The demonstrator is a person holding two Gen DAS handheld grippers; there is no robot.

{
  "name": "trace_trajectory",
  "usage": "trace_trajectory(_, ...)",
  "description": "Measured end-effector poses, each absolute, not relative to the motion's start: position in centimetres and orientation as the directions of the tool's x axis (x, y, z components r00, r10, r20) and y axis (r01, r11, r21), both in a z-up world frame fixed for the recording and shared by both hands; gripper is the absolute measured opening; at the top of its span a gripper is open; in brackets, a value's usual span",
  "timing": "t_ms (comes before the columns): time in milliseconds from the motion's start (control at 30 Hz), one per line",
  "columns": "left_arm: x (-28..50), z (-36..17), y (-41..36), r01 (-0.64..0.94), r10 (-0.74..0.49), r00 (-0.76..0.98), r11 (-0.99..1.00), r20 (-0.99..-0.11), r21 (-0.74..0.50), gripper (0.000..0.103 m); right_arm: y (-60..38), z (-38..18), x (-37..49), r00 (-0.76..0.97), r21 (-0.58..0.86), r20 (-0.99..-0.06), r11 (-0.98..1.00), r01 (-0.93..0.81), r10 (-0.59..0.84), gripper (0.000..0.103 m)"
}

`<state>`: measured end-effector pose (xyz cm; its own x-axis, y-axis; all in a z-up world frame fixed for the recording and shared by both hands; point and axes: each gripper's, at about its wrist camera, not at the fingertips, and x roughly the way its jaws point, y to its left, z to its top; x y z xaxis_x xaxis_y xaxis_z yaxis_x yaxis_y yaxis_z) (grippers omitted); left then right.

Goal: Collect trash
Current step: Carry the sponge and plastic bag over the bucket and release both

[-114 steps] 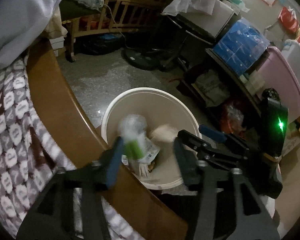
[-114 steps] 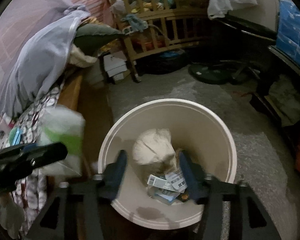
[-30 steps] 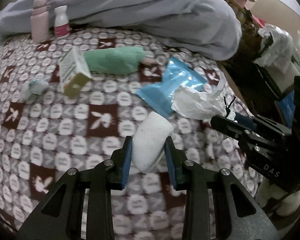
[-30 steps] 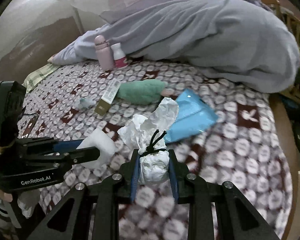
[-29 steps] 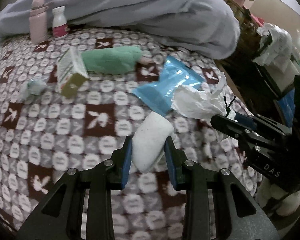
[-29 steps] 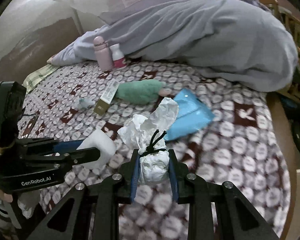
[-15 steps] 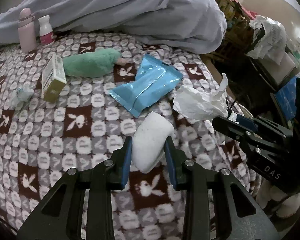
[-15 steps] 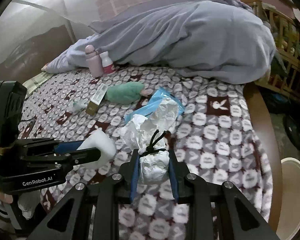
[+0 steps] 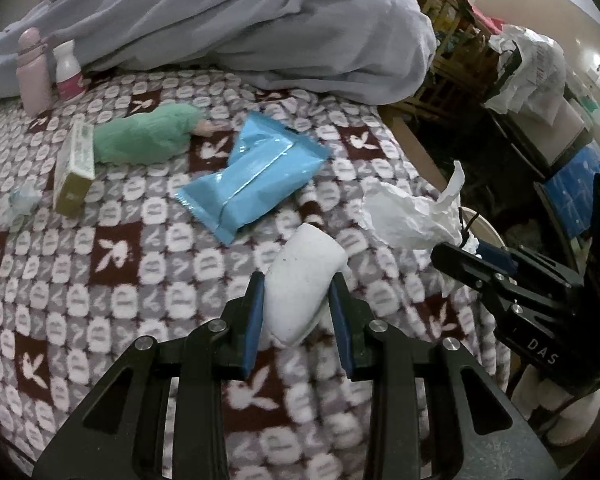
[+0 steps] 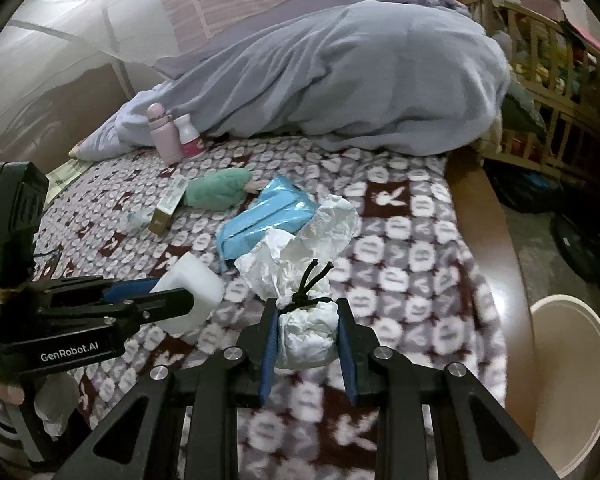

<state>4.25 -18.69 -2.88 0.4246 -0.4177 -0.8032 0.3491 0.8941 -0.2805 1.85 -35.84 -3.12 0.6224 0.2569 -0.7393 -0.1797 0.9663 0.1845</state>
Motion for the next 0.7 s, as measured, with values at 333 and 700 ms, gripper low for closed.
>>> trace_trajectory(333, 4.5, -2.2, -23.4, 0.412, -0.453, 0.407, 0.866, -0.793, -0.283, 0.029, -40.2, -3.0, 0.8, 0.643, 0.188, -0.736, 0.976, -0.107, 0.212, 0.026)
trace_trajectory(700, 4.4, -2.0, -28.7, 0.483, -0.487, 0.366, 0.828, -0.793, -0.286, 0.029, -45.3, -3.1, -0.6, 0.657, 0.184, -0.74, 0.983, -0.009, 0.144, 0.026)
